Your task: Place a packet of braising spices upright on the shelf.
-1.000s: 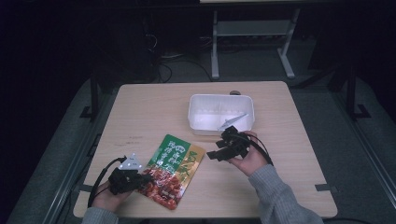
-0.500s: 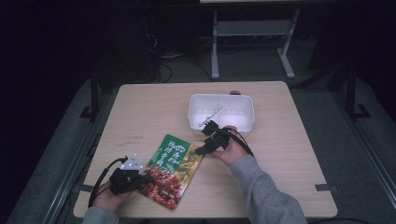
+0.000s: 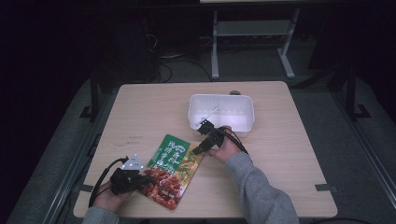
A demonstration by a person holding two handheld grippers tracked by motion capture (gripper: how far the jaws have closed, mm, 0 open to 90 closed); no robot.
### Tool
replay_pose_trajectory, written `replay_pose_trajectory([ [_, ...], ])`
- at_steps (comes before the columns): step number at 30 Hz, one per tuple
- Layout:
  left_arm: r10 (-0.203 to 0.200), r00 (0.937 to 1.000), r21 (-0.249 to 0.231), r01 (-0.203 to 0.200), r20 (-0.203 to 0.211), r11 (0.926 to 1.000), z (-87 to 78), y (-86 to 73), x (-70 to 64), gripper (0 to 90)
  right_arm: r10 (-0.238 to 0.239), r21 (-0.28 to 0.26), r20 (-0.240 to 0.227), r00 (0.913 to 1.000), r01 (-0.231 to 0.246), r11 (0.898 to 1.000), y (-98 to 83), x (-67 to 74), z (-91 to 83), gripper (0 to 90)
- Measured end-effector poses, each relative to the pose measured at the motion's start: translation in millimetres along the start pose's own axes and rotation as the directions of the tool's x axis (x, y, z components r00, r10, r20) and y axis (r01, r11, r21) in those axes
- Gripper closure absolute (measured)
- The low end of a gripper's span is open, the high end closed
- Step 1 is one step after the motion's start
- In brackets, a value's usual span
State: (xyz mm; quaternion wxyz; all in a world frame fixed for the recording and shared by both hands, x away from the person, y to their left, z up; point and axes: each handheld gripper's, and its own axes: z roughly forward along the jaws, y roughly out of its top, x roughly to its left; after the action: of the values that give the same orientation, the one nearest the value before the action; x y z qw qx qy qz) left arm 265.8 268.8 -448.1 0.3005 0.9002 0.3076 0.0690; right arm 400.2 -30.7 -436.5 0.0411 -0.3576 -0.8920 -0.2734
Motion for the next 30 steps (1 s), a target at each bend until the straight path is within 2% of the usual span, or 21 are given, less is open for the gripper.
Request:
replay_pose_trajectory([
  [9, -0.003, 1.0000, -0.001, 0.003, 0.001, 1.0000, 0.6, 0.1, -0.2, 89.9, 0.015, 0.020, -0.038, 0.9992, -0.015, 1.000, 2.1, 0.3, 7.7, 46.6],
  [11, -0.003, 1.0000, -0.001, 0.003, 0.000, 1.0000, 0.7, 0.2, -0.3, 89.9, 0.014, 0.017, -0.053, 0.9985, -0.013, 1.000, 3.0, 1.6, 7.6, 47.8],
  [18, -0.002, 1.0000, 0.000, 0.002, 0.001, 1.0000, 1.1, 0.5, -0.5, 89.9, -0.002, 0.006, -0.055, 0.9985, 0.002, 1.000, 5.1, 8.3, 0.6, 50.5],
  [19, -0.004, 1.0000, -0.001, 0.004, 0.001, 1.0000, 1.7, 0.6, -0.9, 89.9, -0.004, -0.011, -0.074, 0.9973, 0.003, 1.000, 5.4, 10.4, -3.7, 51.5],
  [22, -0.001, 1.0000, 0.000, 0.001, -0.003, 1.0000, 1.9, 1.0, -1.1, 89.9, -0.003, -0.019, -0.089, 0.9960, 0.002, 1.000, 5.5, 12.1, -6.6, 52.7],
  [23, 0.000, 1.0000, 0.001, 0.000, -0.002, 1.0000, 2.0, 1.2, -1.2, 89.8, -0.004, -0.029, -0.113, 0.9936, 0.001, 1.000, 5.6, 13.1, -9.5, 54.7],
  [24, 0.001, 1.0000, 0.001, -0.001, -0.003, 1.0000, 2.1, 1.3, -1.2, 89.8, -0.004, -0.029, -0.113, 0.9936, 0.001, 1.000, 5.6, 13.1, -9.5, 54.7],
  [25, -0.001, 1.0000, 0.000, 0.001, -0.003, 1.0000, 2.4, 1.5, -1.4, 89.8, -0.001, -0.035, -0.142, 0.9899, -0.004, 0.999, 5.8, 13.8, -11.9, 58.5],
  [27, -0.001, 1.0000, -0.001, 0.001, -0.003, 1.0000, 2.5, 1.5, -1.5, 89.8, 0.004, -0.033, -0.156, 0.9878, -0.009, 0.999, 5.8, 13.9, -12.3, 59.9],
  [28, -0.001, 1.0000, -0.001, 0.001, -0.004, 1.0000, 2.6, 1.5, -1.6, 89.8, -0.001, -0.032, -0.180, 0.9837, -0.005, 0.999, 6.4, 15.2, -11.4, 60.8],
  [30, -0.001, 1.0000, -0.001, 0.001, -0.004, 1.0000, 2.6, 1.6, -1.6, 89.8, -0.005, -0.028, -0.181, 0.9834, 0.000, 1.000, 6.6, 15.5, -10.5, 61.3],
])
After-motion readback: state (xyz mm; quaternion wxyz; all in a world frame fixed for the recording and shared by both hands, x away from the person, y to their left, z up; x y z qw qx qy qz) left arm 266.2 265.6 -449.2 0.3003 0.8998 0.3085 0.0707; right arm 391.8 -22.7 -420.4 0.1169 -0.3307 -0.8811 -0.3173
